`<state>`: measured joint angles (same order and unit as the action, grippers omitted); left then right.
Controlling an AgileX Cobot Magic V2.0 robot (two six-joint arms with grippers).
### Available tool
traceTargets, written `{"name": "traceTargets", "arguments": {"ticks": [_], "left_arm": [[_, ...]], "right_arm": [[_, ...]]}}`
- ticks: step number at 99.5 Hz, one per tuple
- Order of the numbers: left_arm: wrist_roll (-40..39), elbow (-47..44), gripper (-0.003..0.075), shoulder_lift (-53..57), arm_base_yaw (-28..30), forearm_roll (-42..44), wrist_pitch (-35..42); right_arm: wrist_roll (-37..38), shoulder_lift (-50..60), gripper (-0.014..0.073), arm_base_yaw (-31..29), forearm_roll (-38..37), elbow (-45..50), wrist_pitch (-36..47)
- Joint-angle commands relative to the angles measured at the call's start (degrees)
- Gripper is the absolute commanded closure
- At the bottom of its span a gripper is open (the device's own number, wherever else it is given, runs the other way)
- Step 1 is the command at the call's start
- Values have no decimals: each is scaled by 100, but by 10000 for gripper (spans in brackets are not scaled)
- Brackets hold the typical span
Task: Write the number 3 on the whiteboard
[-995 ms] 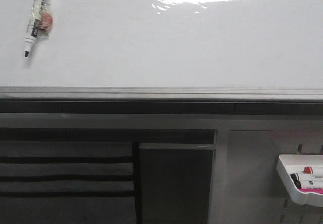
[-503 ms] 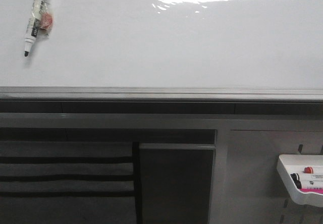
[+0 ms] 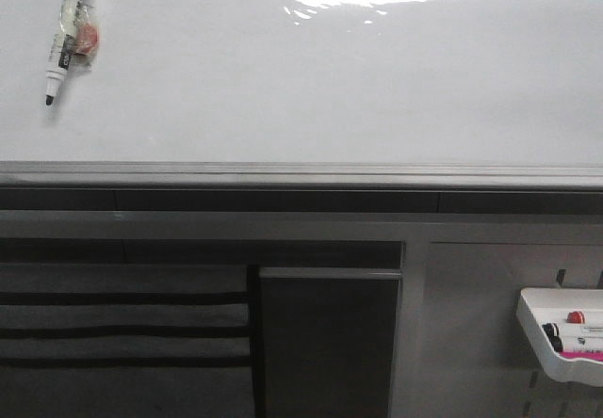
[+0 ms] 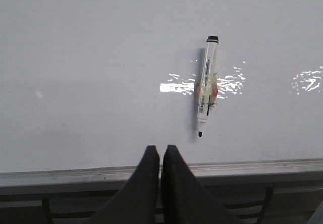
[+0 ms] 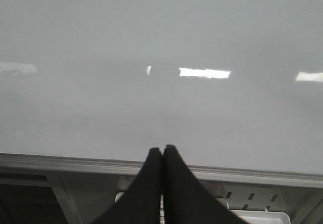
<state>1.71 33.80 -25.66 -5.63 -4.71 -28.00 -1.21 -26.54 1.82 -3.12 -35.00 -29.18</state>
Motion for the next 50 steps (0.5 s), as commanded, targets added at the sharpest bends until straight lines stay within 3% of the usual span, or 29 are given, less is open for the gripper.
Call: {"name": "traceTargets", "arguments": {"ticks": [1,22,31,38,50], "left_arm": [[2,205,741,-183,17,-21,485],[2,205,740,-259,17,195,507],[2,205,719,-259,17,377,584],[2,205,634,-259,7,386,665],[2,205,402,-287,-87,354,670]], "right_arm": [[-102,-165,663,-7,-11,-204,548],[-102,-245,662,-7,10,-204,525],[-102,-245,617,-7,53,-204,512],[-102,-245,522,16,68,-204,498],[-102,-254,290,261,93,-204,498]]}}
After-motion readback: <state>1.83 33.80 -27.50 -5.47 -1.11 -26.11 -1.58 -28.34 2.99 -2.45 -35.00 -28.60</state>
